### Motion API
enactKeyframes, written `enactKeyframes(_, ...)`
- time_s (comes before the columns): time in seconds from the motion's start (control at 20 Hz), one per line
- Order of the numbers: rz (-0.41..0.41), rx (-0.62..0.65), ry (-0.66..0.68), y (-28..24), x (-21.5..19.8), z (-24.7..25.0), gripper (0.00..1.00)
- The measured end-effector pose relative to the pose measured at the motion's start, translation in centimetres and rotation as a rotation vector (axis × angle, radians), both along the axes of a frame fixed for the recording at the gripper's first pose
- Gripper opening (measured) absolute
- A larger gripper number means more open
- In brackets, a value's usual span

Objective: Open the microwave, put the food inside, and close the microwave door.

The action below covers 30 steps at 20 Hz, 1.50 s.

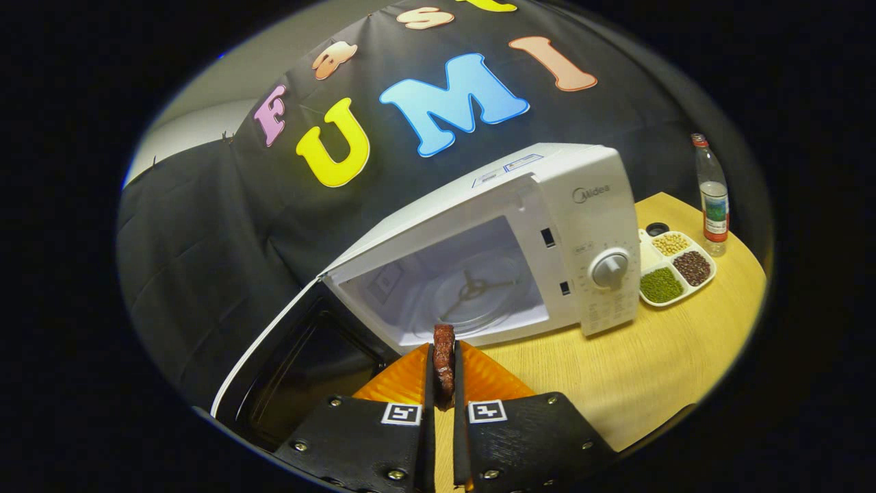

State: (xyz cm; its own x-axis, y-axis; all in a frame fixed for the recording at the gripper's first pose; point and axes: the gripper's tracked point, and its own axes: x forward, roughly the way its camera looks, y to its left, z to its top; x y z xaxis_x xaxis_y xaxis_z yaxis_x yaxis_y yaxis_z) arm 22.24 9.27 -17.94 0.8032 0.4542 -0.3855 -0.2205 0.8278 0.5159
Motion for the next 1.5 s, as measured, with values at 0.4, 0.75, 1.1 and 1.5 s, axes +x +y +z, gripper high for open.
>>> enactKeyframes(0.4, -0.013, -0.052, -0.1, 4.1, 6.6, -2.1, 0.1)
enactKeyframes(0.75, -0.06, -0.035, -0.066, 5.0, 10.6, -5.0, 0.1)
enactKeyframes(1.1, -0.128, -0.087, -0.029, 3.9, 12.9, -7.3, 0.16)
enactKeyframes(1.5, -0.143, -0.34, -0.165, 2.6, 13.6, -5.0, 0.95)
